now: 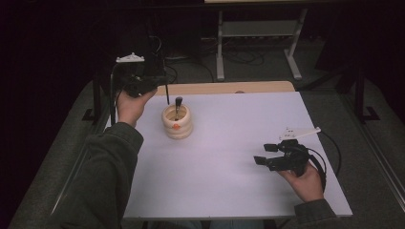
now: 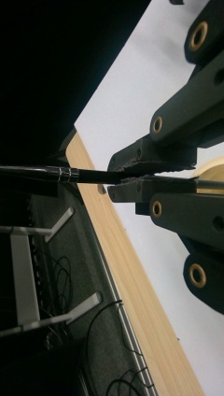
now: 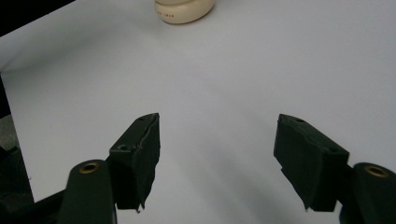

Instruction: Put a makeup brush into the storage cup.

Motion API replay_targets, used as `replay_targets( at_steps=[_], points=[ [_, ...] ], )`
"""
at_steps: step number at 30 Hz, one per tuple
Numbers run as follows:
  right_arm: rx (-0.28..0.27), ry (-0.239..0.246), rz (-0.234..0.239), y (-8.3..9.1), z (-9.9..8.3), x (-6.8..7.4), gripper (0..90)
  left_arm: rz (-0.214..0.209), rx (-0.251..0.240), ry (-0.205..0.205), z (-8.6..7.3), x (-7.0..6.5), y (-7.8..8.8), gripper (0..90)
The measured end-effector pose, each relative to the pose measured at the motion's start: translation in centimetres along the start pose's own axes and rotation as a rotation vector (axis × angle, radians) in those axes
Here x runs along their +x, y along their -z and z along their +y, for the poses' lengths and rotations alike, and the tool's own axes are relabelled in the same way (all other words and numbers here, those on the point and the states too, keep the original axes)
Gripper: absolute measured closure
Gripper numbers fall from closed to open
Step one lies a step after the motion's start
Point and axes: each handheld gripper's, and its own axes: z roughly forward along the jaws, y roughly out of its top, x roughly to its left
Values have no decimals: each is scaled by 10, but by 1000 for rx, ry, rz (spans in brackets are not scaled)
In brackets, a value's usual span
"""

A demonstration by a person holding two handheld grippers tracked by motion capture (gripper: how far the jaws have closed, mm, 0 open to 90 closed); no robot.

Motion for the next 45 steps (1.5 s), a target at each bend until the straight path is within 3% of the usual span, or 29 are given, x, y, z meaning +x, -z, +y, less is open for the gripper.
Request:
replay_targets(
  at_steps=[5, 14, 32, 44, 45],
  points=[
    [2, 0, 1, -1, 0, 1, 304, 11, -15, 23, -1, 4, -3, 851],
    [-2, 4, 0, 0, 0, 0, 304, 24, 11, 27, -8, 8, -17, 850],
    [6, 4, 3, -2, -1, 0, 305, 53, 47, 58, -35, 20, -32, 849],
    [10, -1, 7, -3, -2, -1, 305, 59, 64, 55, -50, 19, -43, 849],
    [10, 0, 7, -3, -2, -1, 305, 61, 62, 70, -52, 19, -44, 849]
  ],
)
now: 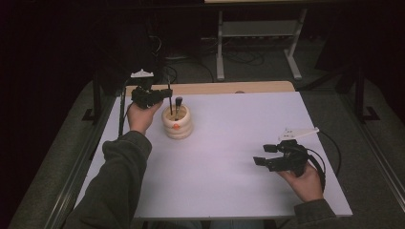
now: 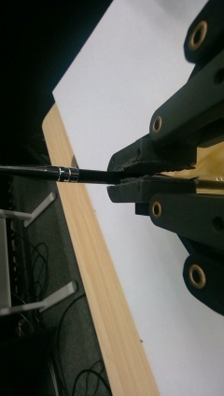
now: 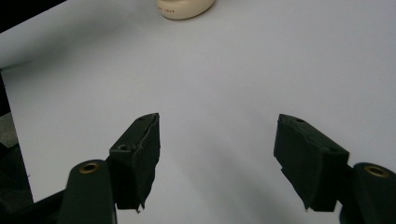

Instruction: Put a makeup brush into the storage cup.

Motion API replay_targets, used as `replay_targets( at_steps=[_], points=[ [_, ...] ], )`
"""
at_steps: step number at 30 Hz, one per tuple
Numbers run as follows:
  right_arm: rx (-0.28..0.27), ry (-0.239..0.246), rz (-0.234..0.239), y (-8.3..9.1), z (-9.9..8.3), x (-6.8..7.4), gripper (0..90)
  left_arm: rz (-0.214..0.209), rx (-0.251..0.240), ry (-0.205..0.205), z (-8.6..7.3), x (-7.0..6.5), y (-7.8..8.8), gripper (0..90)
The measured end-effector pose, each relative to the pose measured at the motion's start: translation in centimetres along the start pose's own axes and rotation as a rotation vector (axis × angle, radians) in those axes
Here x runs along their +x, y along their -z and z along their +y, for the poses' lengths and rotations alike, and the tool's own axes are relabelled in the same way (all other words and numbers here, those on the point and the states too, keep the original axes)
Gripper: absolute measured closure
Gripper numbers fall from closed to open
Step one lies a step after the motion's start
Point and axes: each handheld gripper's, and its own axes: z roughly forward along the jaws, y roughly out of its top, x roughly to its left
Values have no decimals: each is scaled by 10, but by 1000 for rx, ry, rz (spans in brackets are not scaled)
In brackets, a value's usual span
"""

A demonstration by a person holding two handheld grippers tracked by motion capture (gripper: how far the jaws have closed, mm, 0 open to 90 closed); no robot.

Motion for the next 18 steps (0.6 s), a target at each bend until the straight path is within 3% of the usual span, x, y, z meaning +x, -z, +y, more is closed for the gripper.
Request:
replay_targets(
  at_steps=[18],
  points=[
    [8, -2, 4, -2, -1, 0, 305, 14, 6, -23, -18, 1, -7, 847]
  ],
)
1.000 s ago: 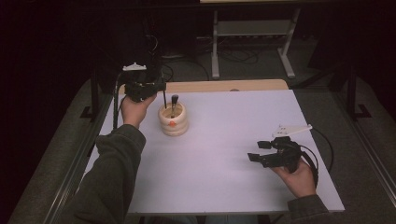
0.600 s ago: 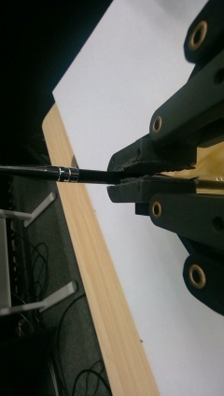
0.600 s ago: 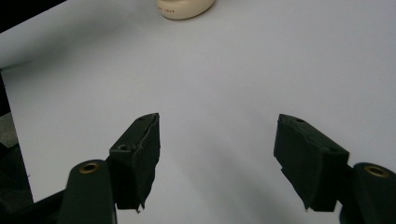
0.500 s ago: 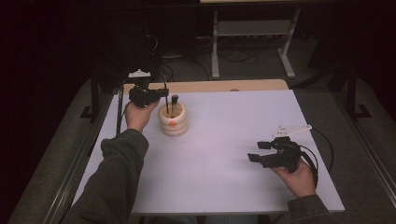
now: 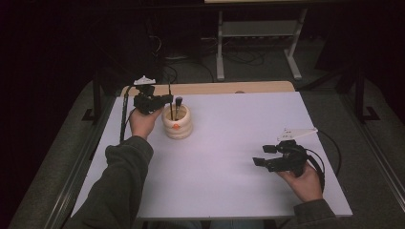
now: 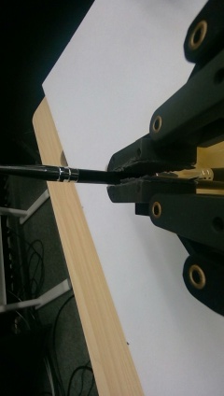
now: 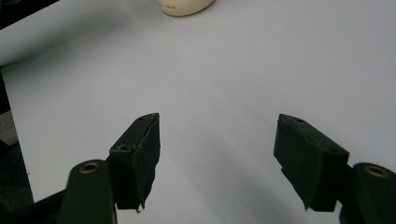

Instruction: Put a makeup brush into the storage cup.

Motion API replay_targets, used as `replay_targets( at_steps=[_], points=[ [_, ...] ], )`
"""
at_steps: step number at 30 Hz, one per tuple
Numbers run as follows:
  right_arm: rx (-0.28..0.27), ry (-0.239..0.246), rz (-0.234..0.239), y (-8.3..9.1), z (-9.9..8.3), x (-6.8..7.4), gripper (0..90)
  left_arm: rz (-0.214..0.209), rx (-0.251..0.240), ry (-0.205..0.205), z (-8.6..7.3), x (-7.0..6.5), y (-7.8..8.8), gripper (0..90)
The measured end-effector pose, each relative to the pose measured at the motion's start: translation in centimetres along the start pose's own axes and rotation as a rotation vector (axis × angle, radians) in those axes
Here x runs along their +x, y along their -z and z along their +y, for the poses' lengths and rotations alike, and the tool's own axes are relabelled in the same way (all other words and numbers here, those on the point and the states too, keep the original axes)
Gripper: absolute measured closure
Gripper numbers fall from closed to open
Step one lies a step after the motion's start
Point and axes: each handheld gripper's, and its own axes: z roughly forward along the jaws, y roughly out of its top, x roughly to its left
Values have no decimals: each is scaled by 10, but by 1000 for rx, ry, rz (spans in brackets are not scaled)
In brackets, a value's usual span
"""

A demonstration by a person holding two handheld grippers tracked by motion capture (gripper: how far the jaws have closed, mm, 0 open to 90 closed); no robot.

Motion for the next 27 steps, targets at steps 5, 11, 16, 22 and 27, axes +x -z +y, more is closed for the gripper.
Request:
replay_targets(
  at_steps=[5, 11, 16, 22, 27],
  points=[
    [6, 9, -1, -1, 0, 0, 305, 5, -2, -2, -5, 0, 0, 846],
    [11, 5, -1, -1, 0, 1, 305, 9, 4, -7, -9, 0, -1, 831],
    [12, 7, -1, -2, 0, 1, 305, 13, 6, -18, -9, -1, 1, 787],
    [11, 6, -3, -1, 0, 1, 305, 20, 11, -21, -8, -1, 5, 740],
    [15, 3, -6, -1, 0, 1, 304, 22, 19, -36, -9, -2, 9, 693]
  ],
)
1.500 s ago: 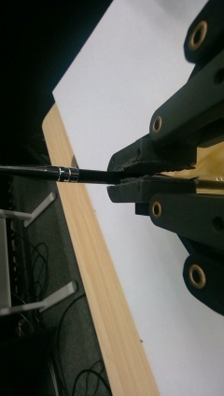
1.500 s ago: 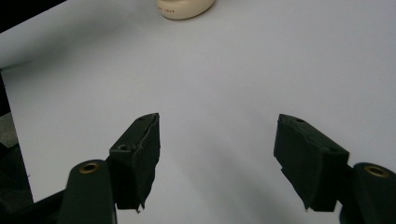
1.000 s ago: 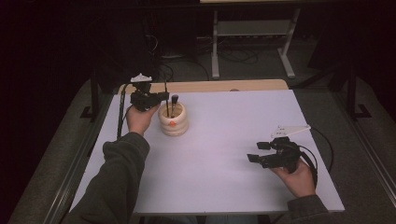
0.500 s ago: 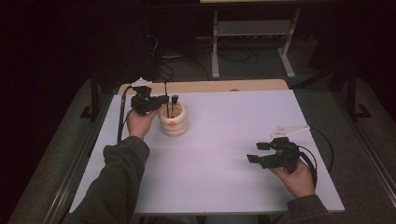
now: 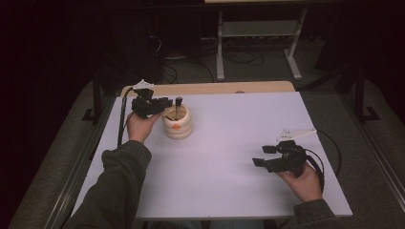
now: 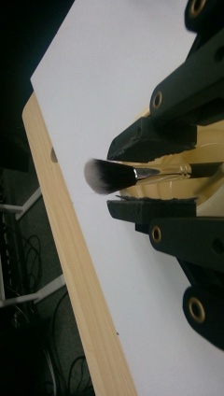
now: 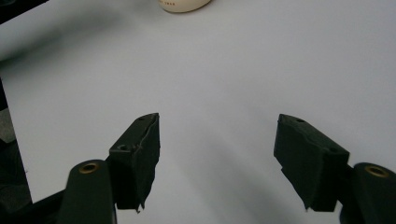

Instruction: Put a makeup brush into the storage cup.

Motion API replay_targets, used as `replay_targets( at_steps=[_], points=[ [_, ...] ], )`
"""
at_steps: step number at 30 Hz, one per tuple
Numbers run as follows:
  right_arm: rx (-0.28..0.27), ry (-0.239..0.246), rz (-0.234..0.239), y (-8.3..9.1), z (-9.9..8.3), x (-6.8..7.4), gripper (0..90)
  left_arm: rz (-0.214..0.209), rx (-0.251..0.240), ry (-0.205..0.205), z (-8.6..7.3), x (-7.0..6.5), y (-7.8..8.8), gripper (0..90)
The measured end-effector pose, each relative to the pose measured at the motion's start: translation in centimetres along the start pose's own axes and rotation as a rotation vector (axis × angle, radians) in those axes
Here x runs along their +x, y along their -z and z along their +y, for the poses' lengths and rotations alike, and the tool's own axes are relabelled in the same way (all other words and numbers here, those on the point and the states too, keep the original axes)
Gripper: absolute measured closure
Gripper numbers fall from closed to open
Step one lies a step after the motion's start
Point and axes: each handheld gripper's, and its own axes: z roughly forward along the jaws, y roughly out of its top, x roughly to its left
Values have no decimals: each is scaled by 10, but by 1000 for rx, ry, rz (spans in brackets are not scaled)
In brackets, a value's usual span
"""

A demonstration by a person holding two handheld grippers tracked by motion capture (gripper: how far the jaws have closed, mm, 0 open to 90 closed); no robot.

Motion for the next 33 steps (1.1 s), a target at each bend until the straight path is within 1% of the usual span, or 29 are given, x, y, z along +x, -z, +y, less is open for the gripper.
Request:
replay_targets(
  at_steps=[1, 2, 4, 6, 7, 10, 11, 12, 13, 15, 19, 20, 21, 22, 23, 26, 28, 29, 32, 33],
  points=[
    [0, 0, -1, 0, 0, 0, 304, -2, 6, -14, 0, 0, 1, 688],
    [-6, 7, -2, 0, 0, -1, 304, 1, 10, -19, 0, -1, 2, 682],
    [-6, 4, -3, -1, 0, 0, 303, 7, 12, -32, 0, -2, 3, 671],
    [-4, 4, -4, -1, 0, 0, 302, 1, 19, -48, 1, -1, 6, 664],
    [-3, 4, -4, -1, 0, 0, 302, -1, 11, -43, 1, -2, 7, 660],
    [-3, 5, -6, -1, 0, 0, 302, -7, 6, -43, 1, -2, 10, 651],
    [-4, 5, -7, -1, 0, -1, 301, -20, 14, -53, 1, -3, 12, 651],
    [-10, 3, -8, 0, 0, -1, 300, -24, 19, -56, 1, -4, 13, 637],
    [-11, -6, -6, 1, 0, -1, 301, -22, 27, -71, 1, -5, 14, 633],
    [-8, -13, -7, 1, 0, -1, 300, -23, 32, -80, 0, -7, 16, 626],
    [-9, -9, -15, 1, -1, -2, 296, -35, 27, -72, -1, -8, 20, 614],
    [-10, -8, -18, 1, -1, -2, 296, -35, 32, -83, -1, -7, 22, 613],
    [-8, -10, -21, 1, -1, -2, 297, -39, 30, -79, -1, -8, 23, 611],
    [-4, -15, -26, 1, -1, -2, 297, -40, 33, -88, -1, -8, 25, 606],
    [-2, -18, -29, 1, -1, -2, 297, -43, 25, -80, -1, -9, 26, 601],
    [-6, -2, -37, 1, -2, -3, 296, -47, 28, -89, 0, -11, 30, 597],
    [-11, -8, -39, 1, -2, -3, 295, -50, 27, -90, 0, -12, 32, 590],
    [-5, -17, -37, 1, -1, -3, 294, -52, 29, -93, 0, -12, 33, 589],
    [-5, -16, -39, 1, -2, -3, 295, -52, 24, -101, 1, -15, 35, 576],
    [-5, -14, -41, 1, -2, -3, 295, -56, 19, -97, 1, -16, 36, 575]
  ],
)
